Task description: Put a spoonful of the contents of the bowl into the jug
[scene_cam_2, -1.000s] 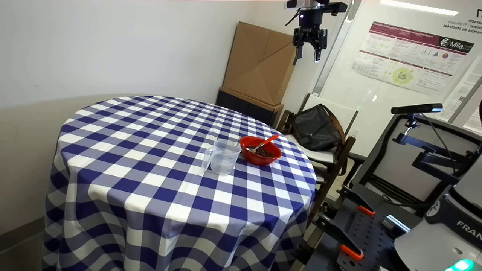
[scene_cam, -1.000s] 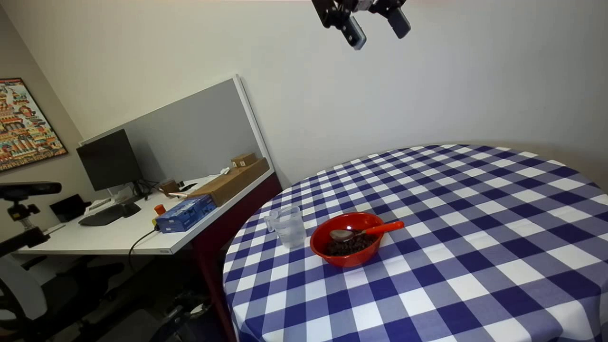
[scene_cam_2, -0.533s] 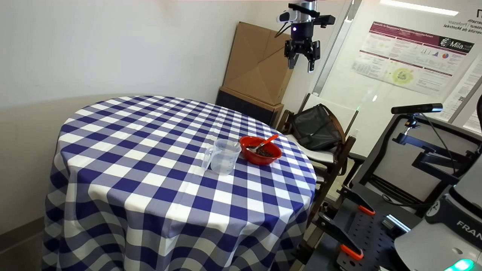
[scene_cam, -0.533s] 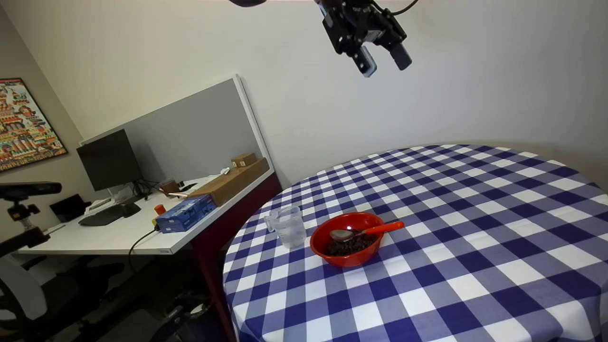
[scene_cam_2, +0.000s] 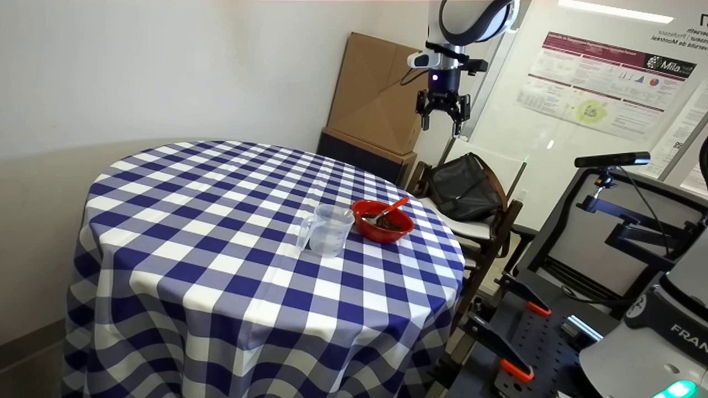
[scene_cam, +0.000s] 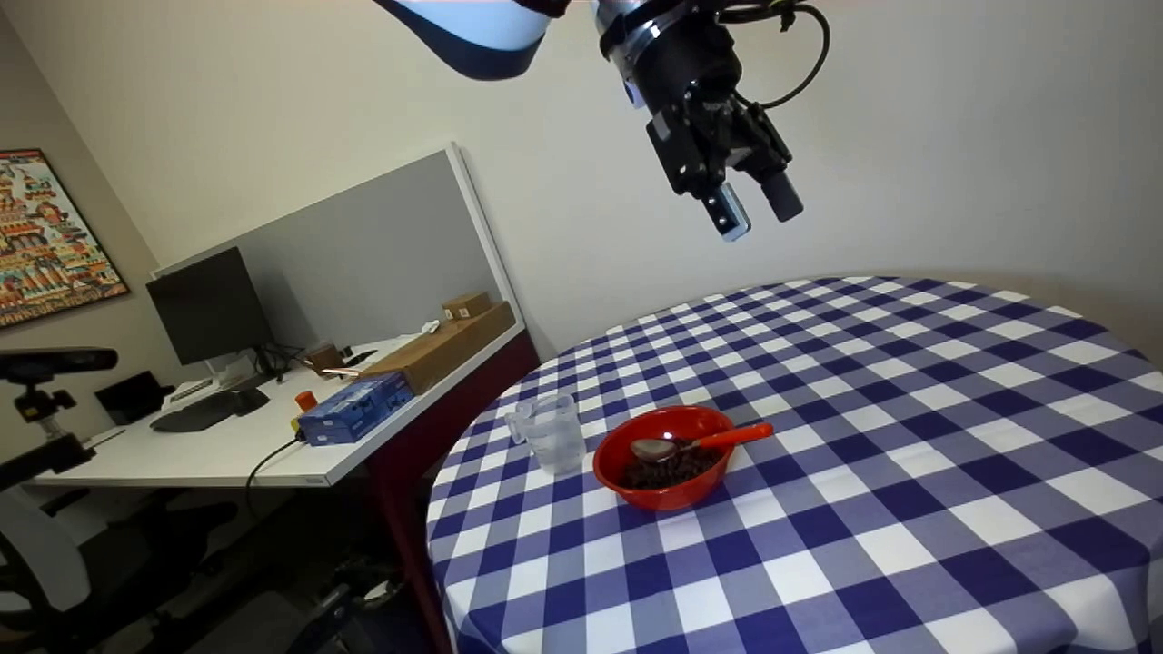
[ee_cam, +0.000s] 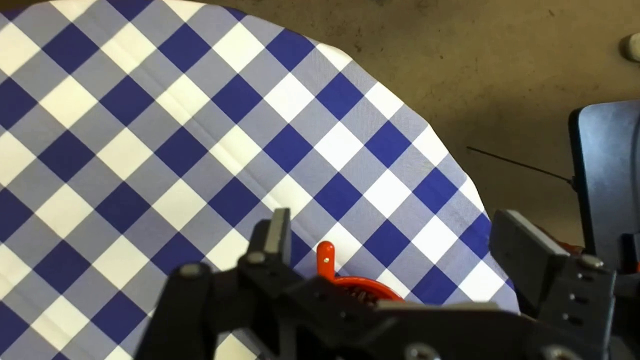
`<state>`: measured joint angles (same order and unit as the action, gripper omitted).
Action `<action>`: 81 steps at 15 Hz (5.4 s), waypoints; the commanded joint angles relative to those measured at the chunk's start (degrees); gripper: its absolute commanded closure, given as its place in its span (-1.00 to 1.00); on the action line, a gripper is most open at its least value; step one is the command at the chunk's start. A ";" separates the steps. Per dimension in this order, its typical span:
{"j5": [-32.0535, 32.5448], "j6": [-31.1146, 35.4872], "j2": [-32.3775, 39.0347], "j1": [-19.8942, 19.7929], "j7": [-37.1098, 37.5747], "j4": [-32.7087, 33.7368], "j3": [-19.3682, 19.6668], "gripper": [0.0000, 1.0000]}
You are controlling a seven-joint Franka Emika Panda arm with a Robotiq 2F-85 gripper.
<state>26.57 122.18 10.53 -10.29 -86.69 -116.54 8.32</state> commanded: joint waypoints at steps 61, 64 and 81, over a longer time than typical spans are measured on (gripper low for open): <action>6.84 34.14 18.40 1.37 -9.47 -10.26 2.32 -0.03; 7.27 34.32 18.31 1.44 -9.32 -10.24 2.24 0.42; 8.49 33.89 17.35 2.44 -8.76 -9.61 2.51 -0.07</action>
<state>32.93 155.52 28.64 -8.70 -97.46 -125.94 10.05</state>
